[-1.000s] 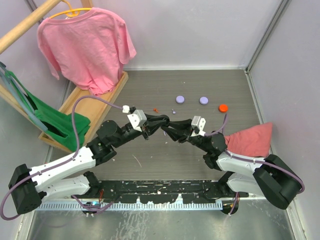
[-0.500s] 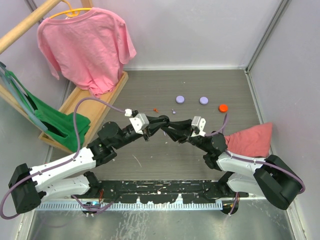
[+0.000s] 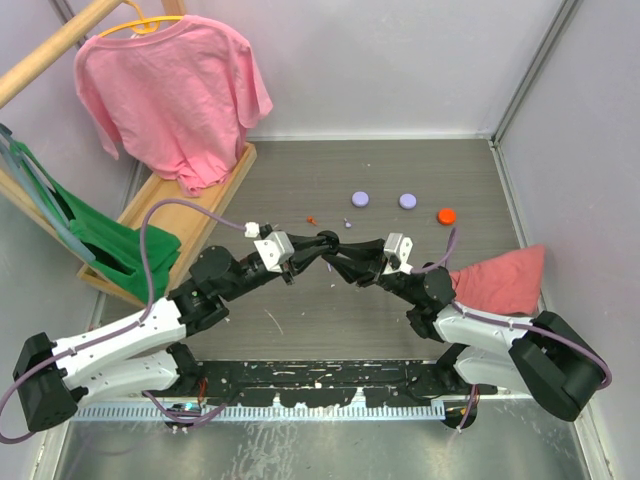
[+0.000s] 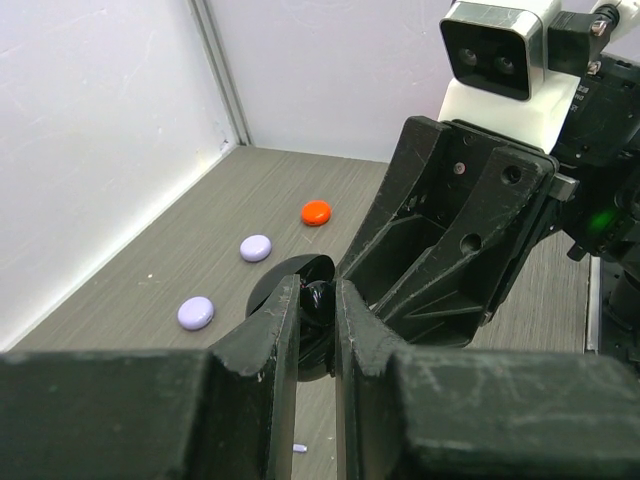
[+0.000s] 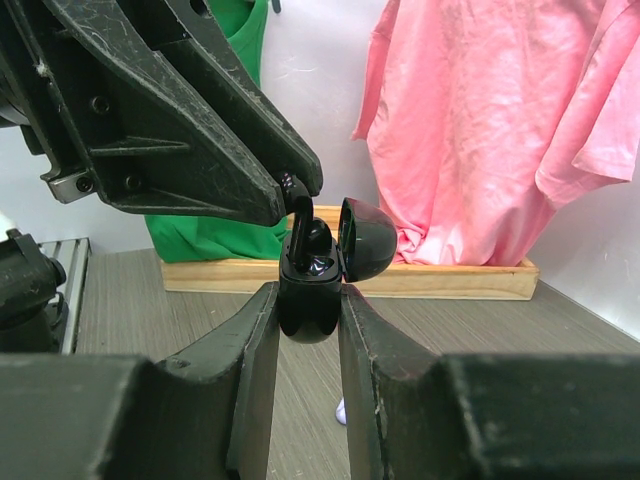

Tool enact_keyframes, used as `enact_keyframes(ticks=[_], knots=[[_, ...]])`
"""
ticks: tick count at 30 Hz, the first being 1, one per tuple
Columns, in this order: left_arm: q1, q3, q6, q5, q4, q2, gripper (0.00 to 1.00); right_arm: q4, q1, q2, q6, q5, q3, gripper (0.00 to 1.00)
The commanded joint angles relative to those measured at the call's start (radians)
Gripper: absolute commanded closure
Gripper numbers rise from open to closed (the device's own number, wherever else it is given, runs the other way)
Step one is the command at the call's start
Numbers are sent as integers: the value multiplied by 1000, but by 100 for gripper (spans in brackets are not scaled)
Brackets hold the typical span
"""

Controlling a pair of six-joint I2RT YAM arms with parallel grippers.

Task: Insert the wireless bluetooth earbuds into the charging case
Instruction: Place the earbud in the charging case.

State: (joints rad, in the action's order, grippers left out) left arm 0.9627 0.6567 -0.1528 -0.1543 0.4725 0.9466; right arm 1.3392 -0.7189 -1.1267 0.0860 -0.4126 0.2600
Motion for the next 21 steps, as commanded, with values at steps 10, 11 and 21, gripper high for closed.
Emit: enact_keyframes(ticks=[10,11,21], knots=[[33,34,-45,-22,-56,14,94,84,-2,30,1,18,34,99],[35,38,-47,-21,-60,16,93,83,-2,31,1,17,34,99],[43,52,-32,-5,-90,26,78,84,-2,25,-3,21,29,99]])
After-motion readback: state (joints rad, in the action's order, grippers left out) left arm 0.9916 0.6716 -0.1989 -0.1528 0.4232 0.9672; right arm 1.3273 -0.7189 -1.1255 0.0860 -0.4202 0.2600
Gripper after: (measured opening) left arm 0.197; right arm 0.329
